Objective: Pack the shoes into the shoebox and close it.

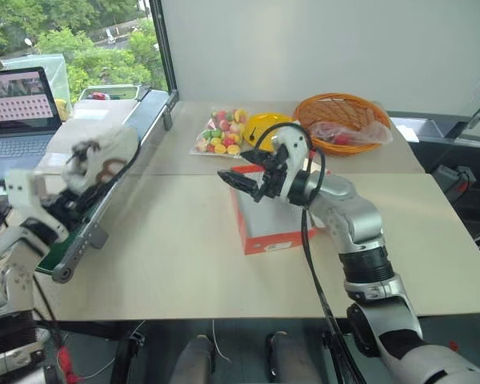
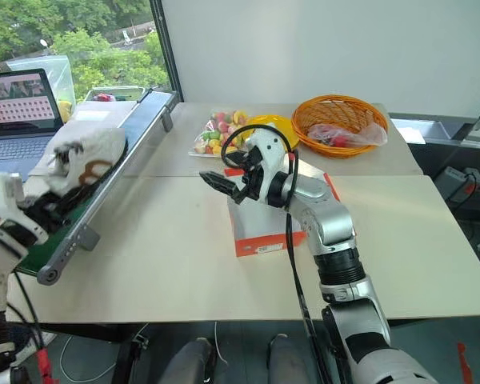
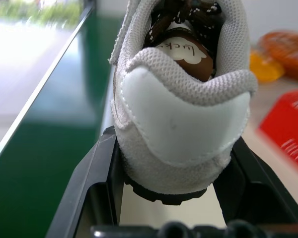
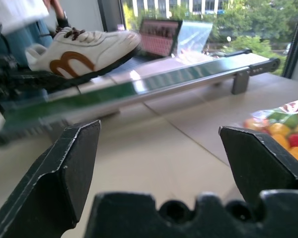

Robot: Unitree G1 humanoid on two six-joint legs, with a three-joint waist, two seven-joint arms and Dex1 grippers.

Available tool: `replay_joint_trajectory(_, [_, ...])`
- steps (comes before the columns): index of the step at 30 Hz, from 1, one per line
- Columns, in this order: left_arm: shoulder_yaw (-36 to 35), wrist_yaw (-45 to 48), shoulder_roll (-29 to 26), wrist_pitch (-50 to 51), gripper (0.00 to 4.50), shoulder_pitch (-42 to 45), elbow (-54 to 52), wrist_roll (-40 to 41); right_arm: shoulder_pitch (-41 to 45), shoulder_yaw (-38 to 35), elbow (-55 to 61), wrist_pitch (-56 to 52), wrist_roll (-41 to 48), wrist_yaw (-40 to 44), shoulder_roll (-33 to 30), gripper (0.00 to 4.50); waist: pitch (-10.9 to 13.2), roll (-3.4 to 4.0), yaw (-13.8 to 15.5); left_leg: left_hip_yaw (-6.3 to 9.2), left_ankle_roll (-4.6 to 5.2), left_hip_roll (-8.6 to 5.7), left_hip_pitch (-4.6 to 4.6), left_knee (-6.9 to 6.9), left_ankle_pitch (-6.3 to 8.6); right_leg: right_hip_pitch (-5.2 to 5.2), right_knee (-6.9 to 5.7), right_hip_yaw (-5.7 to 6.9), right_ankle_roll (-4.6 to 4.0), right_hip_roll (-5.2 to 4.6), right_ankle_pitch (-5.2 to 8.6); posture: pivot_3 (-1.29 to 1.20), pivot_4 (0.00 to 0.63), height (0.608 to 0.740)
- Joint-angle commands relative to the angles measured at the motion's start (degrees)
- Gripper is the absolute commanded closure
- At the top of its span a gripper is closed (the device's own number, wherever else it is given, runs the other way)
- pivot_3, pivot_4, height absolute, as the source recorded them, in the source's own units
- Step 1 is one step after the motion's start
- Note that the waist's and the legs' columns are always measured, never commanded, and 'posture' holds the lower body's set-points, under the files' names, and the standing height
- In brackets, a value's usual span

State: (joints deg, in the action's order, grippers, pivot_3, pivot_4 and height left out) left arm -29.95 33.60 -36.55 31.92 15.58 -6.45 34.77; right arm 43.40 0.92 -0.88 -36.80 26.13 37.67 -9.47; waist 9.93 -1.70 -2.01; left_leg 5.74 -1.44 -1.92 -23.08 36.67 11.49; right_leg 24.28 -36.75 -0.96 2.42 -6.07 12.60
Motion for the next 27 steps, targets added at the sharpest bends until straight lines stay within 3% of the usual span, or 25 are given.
replay_joint_trajectory(1, [2.71,-6.59,0.81,2.28,2.44,4.65,-8.38,0.40,3.84,-9.55,2.37,-7.46,11.03,-9.15,5.44,0.00,0.00,0.00,-0.31,-0.02,0.00,0.00,0.03,0.00,0.00,0.01,-0.02,-0.01,0.00,0.00,0.00,0.00,0.150,0.740])
replay_joint_trajectory(5, [8.33,-10.68,3.28,4.01,2.44,12.61,-12.04,0.76,9.42,-21.14,1.22,-11.93,26.16,-23.23,14.28,0.00,0.01,0.01,-0.44,0.00,-0.06,0.02,0.10,0.00,-0.06,0.00,-0.12,-0.01,-0.10,0.11,-0.06,0.00,0.150,0.740])
replay_joint_trajectory(8, [10.67,-12.20,5.37,4.76,2.44,14.89,-13.40,1.20,11.38,-24.48,1.04,-12.48,31.76,-29.69,16.16,0.00,0.00,0.01,-0.48,-0.01,-0.08,0.09,0.16,0.00,-0.07,-0.10,-0.09,-0.03,-0.14,0.20,-0.08,0.00,0.150,0.740])
replay_joint_trajectory(14, [16.68,-16.57,11.33,5.43,2.44,22.02,-12.53,0.14,13.32,-23.02,2.39,-12.81,33.39,-34.65,14.55,0.00,0.02,0.04,-0.53,-0.08,-0.06,0.10,0.03,-0.01,-0.06,0.01,-0.05,-0.05,-0.14,0.23,-0.08,0.00,0.150,0.740])
replay_joint_trajectory(27, [22.00,-20.31,22.06,6.45,2.44,22.05,-14.73,1.82,13.98,-19.96,2.05,-9.27,31.77,-34.34,13.04,0.00,0.01,0.06,-0.57,-0.14,-0.02,0.23,-0.04,0.02,-0.04,-0.01,0.02,-0.10,-0.14,0.36,-0.08,0.00,0.150,0.740])
